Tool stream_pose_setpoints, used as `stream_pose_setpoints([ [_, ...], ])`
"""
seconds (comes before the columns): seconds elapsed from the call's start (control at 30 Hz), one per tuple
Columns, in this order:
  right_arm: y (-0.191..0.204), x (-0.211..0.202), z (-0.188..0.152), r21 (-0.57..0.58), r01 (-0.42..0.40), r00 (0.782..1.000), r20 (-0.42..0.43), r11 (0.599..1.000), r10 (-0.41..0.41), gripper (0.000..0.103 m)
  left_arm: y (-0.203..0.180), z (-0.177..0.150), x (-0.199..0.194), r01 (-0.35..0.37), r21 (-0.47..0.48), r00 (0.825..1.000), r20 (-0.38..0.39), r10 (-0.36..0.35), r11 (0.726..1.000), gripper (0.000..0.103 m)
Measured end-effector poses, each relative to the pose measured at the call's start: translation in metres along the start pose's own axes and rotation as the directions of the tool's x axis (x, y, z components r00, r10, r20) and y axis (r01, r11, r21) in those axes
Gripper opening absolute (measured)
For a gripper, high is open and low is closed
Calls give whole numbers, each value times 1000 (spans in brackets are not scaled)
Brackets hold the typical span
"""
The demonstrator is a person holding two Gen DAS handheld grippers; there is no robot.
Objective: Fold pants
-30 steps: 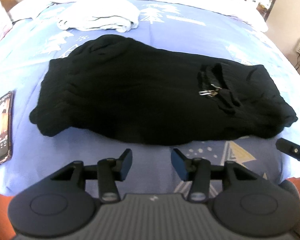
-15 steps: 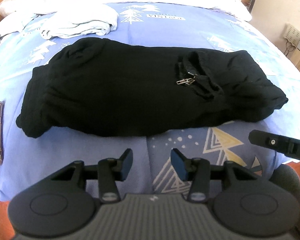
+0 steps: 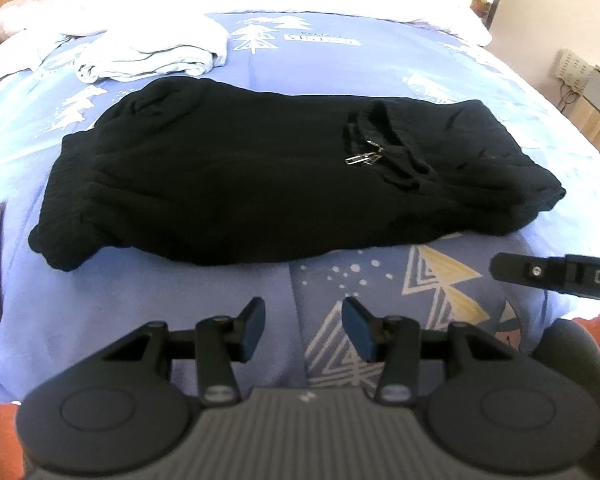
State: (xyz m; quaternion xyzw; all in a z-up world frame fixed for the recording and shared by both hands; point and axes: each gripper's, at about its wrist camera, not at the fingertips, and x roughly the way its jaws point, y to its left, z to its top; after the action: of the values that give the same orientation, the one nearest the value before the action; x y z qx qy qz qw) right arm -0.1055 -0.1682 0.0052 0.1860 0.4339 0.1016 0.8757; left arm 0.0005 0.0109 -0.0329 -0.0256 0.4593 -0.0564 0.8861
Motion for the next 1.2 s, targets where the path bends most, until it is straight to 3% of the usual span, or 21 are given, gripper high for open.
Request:
stream_pose_setpoints([
  [0.13,4,2,-1,-15,9,1000,-6,1000,-9,37,2,-3,-3,21,-3,1000,15,-21,1000,43],
  [0.23,10,4,-3,-32,15,1000,-9,999,-15,37,6,-4,-4,35,-13,999,20,-35,999,35],
  [0.53,32,12,-8,-86,39,999,-21,996,-41,37,20,-4,-4,66,-56,998,23,-65,996,35],
  [0.7,42,17,-11,-103,55,998,-29,993,-59,37,38,0,-9,78,-108,997,38,-74,991,51],
  [0.83,48,21,-14,-113,66,997,-36,991,-70,37,65,4,-14,75,-194,996,55,-65,978,55],
  [0.97,52,25,-16,-115,64,997,-41,991,-69,37,108,7,-11,86,-356,996,58,-70,931,58],
  [1.1,51,27,-17,-111,60,997,-48,992,-66,37,152,6,-3,72,-532,997,55,-50,844,62],
  [1.2,50,29,-17,-100,55,997,-52,993,-60,37,184,4,6,77,-652,996,81,-31,755,67],
])
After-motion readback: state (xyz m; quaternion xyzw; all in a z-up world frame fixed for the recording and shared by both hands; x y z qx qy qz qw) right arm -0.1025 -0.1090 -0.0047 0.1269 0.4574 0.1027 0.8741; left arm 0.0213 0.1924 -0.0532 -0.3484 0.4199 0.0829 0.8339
